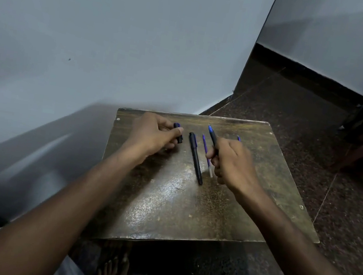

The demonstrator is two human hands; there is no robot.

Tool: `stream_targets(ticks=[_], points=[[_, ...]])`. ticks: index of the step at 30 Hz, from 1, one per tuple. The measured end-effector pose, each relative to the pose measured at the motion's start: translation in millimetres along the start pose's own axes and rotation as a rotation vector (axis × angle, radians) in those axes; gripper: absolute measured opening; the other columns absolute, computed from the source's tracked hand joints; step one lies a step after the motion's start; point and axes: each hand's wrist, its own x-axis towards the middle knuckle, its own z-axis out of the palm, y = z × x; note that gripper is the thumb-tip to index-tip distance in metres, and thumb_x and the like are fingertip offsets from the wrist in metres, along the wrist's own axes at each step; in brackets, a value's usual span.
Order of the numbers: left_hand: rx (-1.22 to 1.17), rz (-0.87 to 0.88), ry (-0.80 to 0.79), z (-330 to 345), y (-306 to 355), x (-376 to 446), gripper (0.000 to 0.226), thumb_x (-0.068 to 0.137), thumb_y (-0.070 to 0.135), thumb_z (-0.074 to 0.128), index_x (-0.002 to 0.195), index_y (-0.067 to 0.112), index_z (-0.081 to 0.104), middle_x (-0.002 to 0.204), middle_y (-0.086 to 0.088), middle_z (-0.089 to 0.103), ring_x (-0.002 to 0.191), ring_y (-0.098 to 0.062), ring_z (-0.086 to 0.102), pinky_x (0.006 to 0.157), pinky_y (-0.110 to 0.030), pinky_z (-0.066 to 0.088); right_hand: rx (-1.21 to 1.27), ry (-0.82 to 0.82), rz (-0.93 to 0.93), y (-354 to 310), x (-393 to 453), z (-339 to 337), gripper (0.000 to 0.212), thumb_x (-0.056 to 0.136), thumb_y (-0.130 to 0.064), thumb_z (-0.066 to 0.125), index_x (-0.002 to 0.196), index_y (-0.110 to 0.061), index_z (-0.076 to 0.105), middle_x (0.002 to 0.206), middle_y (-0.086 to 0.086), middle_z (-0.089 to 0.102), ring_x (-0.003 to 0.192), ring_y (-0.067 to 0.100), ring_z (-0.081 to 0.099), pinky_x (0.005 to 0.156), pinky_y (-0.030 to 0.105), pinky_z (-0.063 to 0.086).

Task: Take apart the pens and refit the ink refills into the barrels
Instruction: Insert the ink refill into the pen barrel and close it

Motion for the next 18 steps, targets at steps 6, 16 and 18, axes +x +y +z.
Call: stream_targets(ticks=[6,16,18], points=[[0.176,0.031,0.033,15,-4,7,0.026,0.089,0.034,0.09,0.101,0.013,0.081,0.073,0.0,0.083,0.057,-0.001,0.077,0.06,-0.017,0.064,-0.079,-0.032,0.005,4,1,0,0.034,0.106,-0.021,0.048,0.079,-0.019,0.069,0.062,-0.005,0.063,0.043,0.0,0.047,0.052,0.027,0.035],[0.185,0.315,-0.026,11,16,-9,0.026,0.111,0.042,0.057,0.12,0.036,0.081,0.106,0.019,0.083,0.095,0.002,0.075,0.087,-0.028,0.058,0.273,-0.129,0.157,0,5,1,0.025,0.11,-0.017,0.05,0.1,-0.012,0.072,0.069,-0.004,0.068,0.058,0.01,0.058,0.051,0.023,0.045],[-0.051,0.267,-0.218,14,21,-17,0.03,0.115,0.038,0.052,0.124,0.034,0.08,0.111,0.016,0.084,0.104,-0.002,0.077,0.095,-0.031,0.059,0.343,-0.169,0.138,-3,6,1,0.024,0.112,-0.014,0.05,0.104,-0.009,0.071,0.072,-0.001,0.068,0.06,0.01,0.061,0.054,0.023,0.048]])
